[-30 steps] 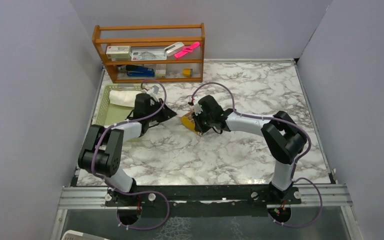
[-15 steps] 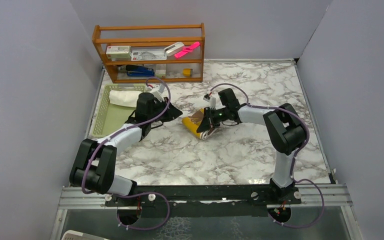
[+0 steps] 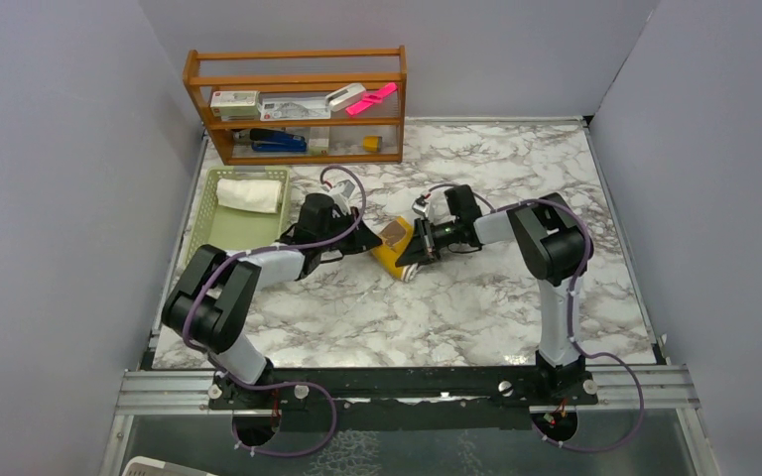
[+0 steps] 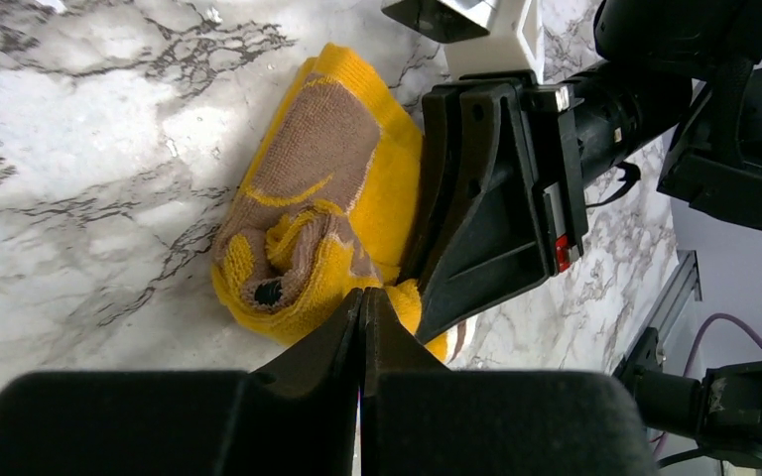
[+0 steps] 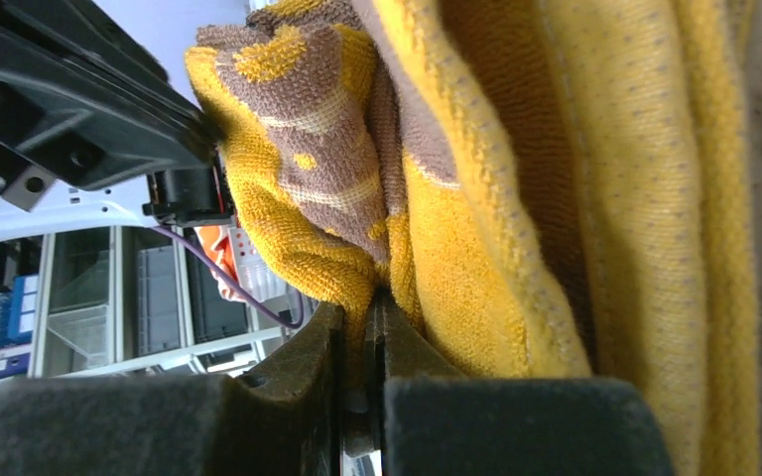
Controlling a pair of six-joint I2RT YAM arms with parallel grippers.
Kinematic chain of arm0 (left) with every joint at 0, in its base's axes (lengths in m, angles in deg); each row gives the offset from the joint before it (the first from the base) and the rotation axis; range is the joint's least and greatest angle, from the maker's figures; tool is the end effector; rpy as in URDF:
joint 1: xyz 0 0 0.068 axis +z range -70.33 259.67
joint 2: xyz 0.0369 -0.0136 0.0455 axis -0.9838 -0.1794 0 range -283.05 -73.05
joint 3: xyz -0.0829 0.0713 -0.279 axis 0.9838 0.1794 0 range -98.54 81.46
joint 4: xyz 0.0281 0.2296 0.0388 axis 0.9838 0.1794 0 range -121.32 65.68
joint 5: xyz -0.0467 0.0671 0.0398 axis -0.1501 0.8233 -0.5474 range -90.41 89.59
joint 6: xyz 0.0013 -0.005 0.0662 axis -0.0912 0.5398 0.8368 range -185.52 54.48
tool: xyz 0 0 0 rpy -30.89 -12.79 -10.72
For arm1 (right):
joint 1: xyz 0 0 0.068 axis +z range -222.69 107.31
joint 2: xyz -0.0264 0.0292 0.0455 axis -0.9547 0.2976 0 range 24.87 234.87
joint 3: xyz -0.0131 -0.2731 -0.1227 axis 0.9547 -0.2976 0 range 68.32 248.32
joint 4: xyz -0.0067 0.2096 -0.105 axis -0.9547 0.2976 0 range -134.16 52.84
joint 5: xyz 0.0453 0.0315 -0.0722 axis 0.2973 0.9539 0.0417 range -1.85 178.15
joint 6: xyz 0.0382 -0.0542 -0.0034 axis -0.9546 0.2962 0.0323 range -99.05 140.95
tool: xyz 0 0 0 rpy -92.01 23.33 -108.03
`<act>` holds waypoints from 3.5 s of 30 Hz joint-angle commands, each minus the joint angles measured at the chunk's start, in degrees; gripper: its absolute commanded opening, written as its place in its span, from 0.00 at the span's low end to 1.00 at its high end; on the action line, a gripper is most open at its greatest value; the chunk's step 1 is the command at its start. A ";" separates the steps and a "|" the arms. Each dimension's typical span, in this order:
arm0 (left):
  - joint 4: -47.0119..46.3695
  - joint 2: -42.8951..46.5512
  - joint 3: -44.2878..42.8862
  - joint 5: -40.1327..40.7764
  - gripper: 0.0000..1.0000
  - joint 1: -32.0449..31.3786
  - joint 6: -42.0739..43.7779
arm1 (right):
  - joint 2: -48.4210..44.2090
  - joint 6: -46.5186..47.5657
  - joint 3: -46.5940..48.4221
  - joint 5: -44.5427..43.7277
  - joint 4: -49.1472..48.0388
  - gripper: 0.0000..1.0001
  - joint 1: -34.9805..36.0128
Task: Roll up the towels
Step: Roll the towel at the center of the board.
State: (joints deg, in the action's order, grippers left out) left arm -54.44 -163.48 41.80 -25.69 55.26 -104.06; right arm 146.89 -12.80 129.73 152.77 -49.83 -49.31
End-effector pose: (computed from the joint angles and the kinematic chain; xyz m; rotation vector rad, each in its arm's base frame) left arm 0.2757 -0.1497 0.2193 0.0254 2.2001 -1.1059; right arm 0.3376 0.1978 0.1231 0.2714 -2.5349 -1.7660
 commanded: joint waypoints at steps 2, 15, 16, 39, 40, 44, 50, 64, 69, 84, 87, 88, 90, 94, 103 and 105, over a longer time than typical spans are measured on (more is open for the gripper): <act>-6.61 -5.11 -2.46 -2.41 0.04 -1.53 -1.47 | 3.29 -1.22 -0.10 -0.20 0.12 0.01 -0.77; -9.76 -19.32 -3.98 3.43 0.03 -1.93 1.45 | -5.62 14.63 3.45 -16.43 14.87 0.24 -0.65; -9.31 -19.67 -4.20 3.64 0.03 -1.89 1.86 | -7.99 16.21 3.26 -19.30 15.24 0.33 -0.51; -6.17 -23.43 -6.10 4.34 0.02 -1.96 4.21 | -29.12 43.84 -14.44 -81.36 -4.20 0.44 30.13; -6.03 -23.47 -6.25 4.28 0.02 -1.96 4.30 | -29.05 44.42 -14.58 -82.02 -4.93 0.45 30.33; -5.80 -23.69 -6.68 3.94 0.02 -1.97 4.58 | -27.46 45.26 -13.72 -83.20 -4.74 0.45 30.47; -5.22 -23.90 -7.23 3.51 0.02 -2.01 4.98 | -22.36 44.94 -11.34 -84.35 -1.46 0.45 30.63; -3.34 -21.90 -8.67 0.72 0.02 0.68 3.68 | -14.67 37.12 -6.60 -82.28 7.78 0.21 30.33; -3.34 -13.83 -7.07 -1.36 0.04 6.10 0.87 | -17.70 32.63 -8.15 -70.04 7.83 0.15 27.52; -1.05 7.90 1.91 -1.72 0.09 6.69 0.27 | -15.10 15.56 1.62 -32.13 18.34 0.11 14.34; -0.92 7.88 2.58 -3.00 0.09 5.36 1.34 | -12.88 11.34 2.10 -24.47 16.53 0.11 11.43; -0.96 7.79 2.81 -3.05 0.09 4.93 1.51 | -12.37 10.13 1.99 -22.78 15.76 0.11 10.37; -0.97 7.45 2.92 -2.79 0.09 4.28 1.78 | -10.81 8.57 2.17 -20.19 15.09 0.11 8.33; -1.24 5.05 1.77 -1.96 0.09 2.75 2.35 | -5.83 6.32 2.18 -14.34 12.63 0.11 4.62; -8.92 -8.12 -2.43 -4.25 0.09 0.27 -0.38 | 0.04 2.29 3.20 -8.57 7.45 0.11 2.35; -11.22 -11.26 -3.12 -4.97 0.09 0.30 -1.93 | 0.41 2.44 3.56 -8.48 7.70 0.11 2.37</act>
State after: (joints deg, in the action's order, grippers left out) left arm -59.27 -169.56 40.97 -27.76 55.90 -103.63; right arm 144.14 -10.29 133.20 144.90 -44.24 -47.54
